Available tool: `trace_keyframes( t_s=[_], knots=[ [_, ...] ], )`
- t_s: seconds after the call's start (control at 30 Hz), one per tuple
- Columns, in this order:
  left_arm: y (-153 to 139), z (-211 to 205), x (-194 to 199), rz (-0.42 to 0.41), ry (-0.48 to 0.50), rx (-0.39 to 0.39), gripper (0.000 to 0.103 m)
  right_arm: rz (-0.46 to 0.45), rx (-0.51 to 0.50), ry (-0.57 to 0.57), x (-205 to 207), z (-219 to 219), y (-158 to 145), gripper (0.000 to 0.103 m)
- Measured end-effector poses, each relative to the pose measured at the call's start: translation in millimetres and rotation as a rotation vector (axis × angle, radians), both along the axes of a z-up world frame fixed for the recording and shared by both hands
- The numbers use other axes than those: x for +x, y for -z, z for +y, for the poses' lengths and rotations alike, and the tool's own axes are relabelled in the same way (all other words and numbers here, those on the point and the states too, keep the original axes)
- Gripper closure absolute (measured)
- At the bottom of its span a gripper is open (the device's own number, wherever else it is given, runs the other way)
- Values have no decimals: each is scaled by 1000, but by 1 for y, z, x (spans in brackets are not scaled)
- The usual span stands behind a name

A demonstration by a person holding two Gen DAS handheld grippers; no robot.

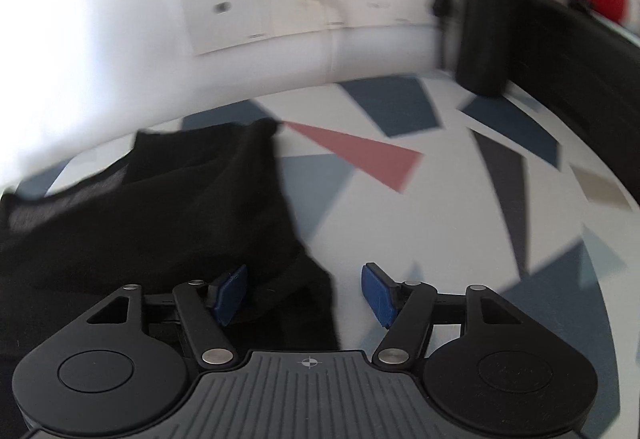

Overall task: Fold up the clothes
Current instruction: 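Open both grippers and release the fleece edges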

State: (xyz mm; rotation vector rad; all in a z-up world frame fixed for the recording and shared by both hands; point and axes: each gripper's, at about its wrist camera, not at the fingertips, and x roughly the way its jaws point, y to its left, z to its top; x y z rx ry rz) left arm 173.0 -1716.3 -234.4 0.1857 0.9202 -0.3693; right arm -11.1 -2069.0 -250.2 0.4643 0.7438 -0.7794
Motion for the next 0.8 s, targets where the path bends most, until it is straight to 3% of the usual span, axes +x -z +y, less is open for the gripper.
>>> trace_keyframes(
  t_s=[0.1, 0.17, 0.3, 0.43, 0.6, 0.8],
  knots=[
    [-3, 13, -10, 21, 0, -18, 40, -45, 61, 149, -23, -13, -2, 45],
    [-5, 21, -19, 37, 0, -24, 36, -84, 122, 188, -39, -17, -5, 44],
    [-8, 32, -39, 31, 21, -5, 25, -48, 86, 192, -63, -7, -12, 43],
    [-9, 40, -56, 21, 55, 16, 14, -25, 118, 223, -93, 0, -16, 40],
    [-5, 49, -78, 50, 85, 12, 11, 36, 165, 167, -126, 24, -16, 33],
    [8, 56, -103, 149, 80, -20, 6, 138, 181, 110, -150, 53, -8, 27]
  ],
)
